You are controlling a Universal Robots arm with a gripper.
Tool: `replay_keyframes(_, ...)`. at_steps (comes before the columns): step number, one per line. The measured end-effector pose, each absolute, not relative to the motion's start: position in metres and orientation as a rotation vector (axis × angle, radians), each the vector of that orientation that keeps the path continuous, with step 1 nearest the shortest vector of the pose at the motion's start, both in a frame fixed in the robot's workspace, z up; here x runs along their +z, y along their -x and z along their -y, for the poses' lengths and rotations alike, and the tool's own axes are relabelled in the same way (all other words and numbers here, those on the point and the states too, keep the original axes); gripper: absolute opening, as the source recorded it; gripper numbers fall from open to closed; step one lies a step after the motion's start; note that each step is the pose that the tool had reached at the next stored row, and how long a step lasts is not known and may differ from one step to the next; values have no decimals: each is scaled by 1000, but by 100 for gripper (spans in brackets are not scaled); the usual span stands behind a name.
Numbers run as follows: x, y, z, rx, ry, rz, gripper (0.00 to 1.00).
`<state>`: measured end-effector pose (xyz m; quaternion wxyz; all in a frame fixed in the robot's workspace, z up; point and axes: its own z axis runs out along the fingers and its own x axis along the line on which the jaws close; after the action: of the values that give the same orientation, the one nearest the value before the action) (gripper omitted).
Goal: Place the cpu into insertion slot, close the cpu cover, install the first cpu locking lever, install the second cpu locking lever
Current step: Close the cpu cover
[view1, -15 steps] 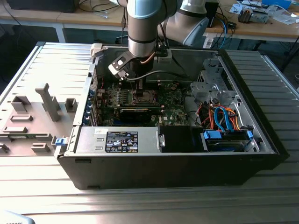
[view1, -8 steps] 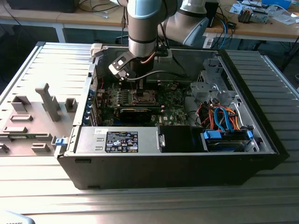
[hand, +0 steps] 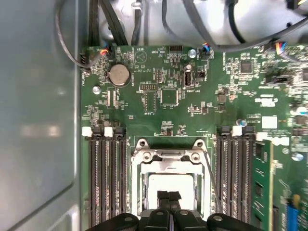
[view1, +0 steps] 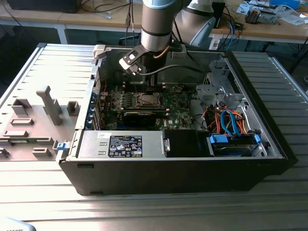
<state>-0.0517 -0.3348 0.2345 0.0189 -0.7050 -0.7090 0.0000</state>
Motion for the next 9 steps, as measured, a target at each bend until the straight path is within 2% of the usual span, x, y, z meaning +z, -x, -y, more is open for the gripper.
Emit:
replay_keyframes(3,247,51,335,2,2188,2200,11)
replay_keyframes(9,248,51,335,2,2188,2200,11)
